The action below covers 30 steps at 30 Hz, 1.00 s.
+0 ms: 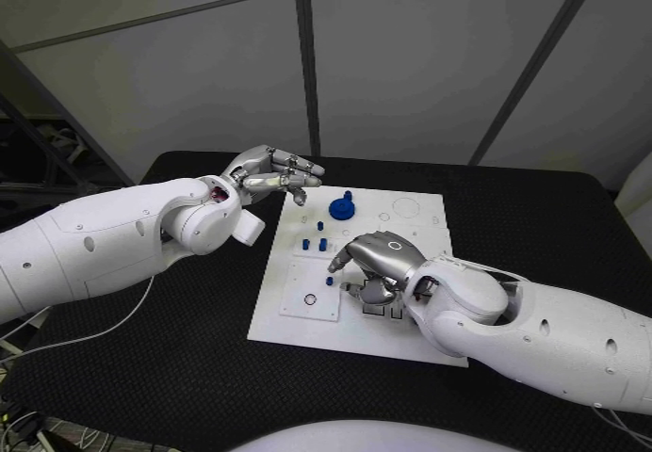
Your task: Assemble the parts on the task board
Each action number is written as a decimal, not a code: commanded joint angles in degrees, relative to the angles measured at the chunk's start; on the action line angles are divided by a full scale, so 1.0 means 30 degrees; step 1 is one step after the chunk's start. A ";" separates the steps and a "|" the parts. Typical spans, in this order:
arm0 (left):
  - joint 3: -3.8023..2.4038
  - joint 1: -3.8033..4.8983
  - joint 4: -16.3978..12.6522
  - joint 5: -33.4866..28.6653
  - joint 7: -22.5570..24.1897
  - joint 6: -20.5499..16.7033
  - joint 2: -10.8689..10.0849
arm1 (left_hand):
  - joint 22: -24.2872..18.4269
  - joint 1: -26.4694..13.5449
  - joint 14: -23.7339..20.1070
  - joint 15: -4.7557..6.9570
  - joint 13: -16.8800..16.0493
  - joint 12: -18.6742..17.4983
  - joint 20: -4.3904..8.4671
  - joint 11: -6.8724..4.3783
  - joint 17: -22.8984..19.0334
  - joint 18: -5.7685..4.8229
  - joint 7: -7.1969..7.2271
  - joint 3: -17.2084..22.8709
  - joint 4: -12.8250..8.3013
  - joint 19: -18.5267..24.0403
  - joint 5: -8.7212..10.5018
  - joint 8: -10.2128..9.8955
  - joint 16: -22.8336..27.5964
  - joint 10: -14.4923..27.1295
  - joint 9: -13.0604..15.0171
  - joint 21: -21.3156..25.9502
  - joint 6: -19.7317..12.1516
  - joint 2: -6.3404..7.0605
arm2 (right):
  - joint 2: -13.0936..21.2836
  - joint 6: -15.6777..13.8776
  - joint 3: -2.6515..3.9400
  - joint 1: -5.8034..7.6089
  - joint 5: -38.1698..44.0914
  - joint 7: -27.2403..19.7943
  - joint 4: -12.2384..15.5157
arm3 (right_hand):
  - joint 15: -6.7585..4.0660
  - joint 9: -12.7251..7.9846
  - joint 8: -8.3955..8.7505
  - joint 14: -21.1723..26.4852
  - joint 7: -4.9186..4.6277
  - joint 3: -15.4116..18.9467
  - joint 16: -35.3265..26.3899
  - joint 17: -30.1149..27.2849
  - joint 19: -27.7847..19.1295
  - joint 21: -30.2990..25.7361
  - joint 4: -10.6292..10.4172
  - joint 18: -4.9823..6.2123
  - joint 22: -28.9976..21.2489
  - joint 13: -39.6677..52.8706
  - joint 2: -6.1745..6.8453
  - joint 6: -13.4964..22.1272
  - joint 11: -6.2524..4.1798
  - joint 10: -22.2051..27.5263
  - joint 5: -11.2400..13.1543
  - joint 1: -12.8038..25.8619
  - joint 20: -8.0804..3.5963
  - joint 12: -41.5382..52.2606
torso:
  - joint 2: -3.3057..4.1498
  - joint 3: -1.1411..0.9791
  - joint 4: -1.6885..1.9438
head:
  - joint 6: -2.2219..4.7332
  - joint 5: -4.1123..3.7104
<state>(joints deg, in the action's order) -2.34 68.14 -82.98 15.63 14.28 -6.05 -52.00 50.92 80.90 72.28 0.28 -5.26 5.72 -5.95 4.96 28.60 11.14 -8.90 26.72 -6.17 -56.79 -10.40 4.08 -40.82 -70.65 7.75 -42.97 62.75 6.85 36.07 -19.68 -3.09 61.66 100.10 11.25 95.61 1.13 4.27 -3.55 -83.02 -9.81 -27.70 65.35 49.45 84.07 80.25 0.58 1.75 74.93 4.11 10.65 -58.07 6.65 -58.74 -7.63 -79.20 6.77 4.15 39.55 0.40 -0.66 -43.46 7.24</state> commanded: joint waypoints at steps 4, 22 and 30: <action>0.0001 0.0019 0.0014 -0.0082 -0.0036 0.0324 -0.0019 | 0.0015 -0.0132 0.0064 -0.0102 -0.0021 -0.0048 0.0012 0.0015 -0.0028 -0.0235 -0.0064 -0.0094 -0.0042 0.0083 0.0130 -0.0075 0.0064 0.0175 -0.0027 0.0091 -0.0096 -0.0027 | 0.1330 -0.1218 0.0510 0.0037 -0.0224 0.0008 0.1135 | -0.0051 -0.0027 -0.0125 0.0099 0.0133 0.0118 -0.0139 -0.0139 0.0003 -0.0162 0.0066 0.0373 0.1947 0.0022 0.0150 -0.0114 -0.0083 -0.0075 0.0117 0.0072 0.0101 0.0118 | -0.0012 -0.0001 -0.0026 | 0.0105 -0.0116; 0.0038 0.0016 0.0018 -0.0082 -0.0040 0.0363 -0.0016 | 0.0015 -0.0132 0.0064 -0.0102 -0.0021 -0.0048 0.0012 0.0015 -0.0028 -0.0235 -0.0064 -0.0094 -0.0042 0.0083 0.0130 -0.0075 0.0064 0.0175 -0.0027 0.0091 -0.0096 -0.0027 | 0.3701 0.2845 0.2543 0.0341 -0.0085 0.1857 0.0572 | -0.0054 -0.0127 -0.0045 0.0063 0.0765 0.2210 -0.0212 -0.0642 0.0000 -0.0394 -0.0504 0.0397 0.1806 -0.0076 0.0410 0.0182 -0.0081 0.0551 0.1420 -0.0118 0.0077 0.0105 | -0.0006 0.0015 -0.0027 | 0.0459 -0.0516; 0.0041 0.0016 0.0032 -0.0082 -0.0054 0.0354 -0.0013 | 0.0011 -0.0137 0.0060 -0.0105 -0.0027 -0.0052 0.0004 0.0020 -0.0040 -0.0233 -0.0068 -0.0110 -0.0069 0.0099 0.0184 -0.0084 0.0110 0.0195 -0.0031 0.0116 -0.0116 -0.0020 | 0.3366 0.3907 0.2574 0.0353 0.0003 0.1985 0.0120 | -0.0050 -0.0120 -0.0057 0.0053 0.0834 0.2323 -0.0176 -0.0639 0.0025 -0.0374 -0.0583 0.0389 0.1831 -0.0068 0.0271 0.0160 -0.0078 0.0559 0.1430 -0.0302 0.0086 0.0150 | 0.0000 0.0021 -0.0045 | 0.0465 -0.0492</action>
<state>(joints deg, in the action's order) -2.19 68.13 -82.87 15.62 13.98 -5.56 -52.08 50.92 80.91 72.27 0.27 -5.24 5.72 -5.95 5.17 28.53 11.15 -8.90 26.56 -6.33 -56.80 -9.96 4.08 -40.83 -70.45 7.74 -42.97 62.75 6.85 46.34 -11.06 4.58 62.61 99.47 16.41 96.10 1.13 3.93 -3.55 -83.02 -7.74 -20.97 64.89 47.57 84.07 79.38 -1.09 1.76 74.92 3.97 11.40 -57.67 6.45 -57.30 -3.61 -79.67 6.77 4.38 39.52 0.44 -0.76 -42.07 5.67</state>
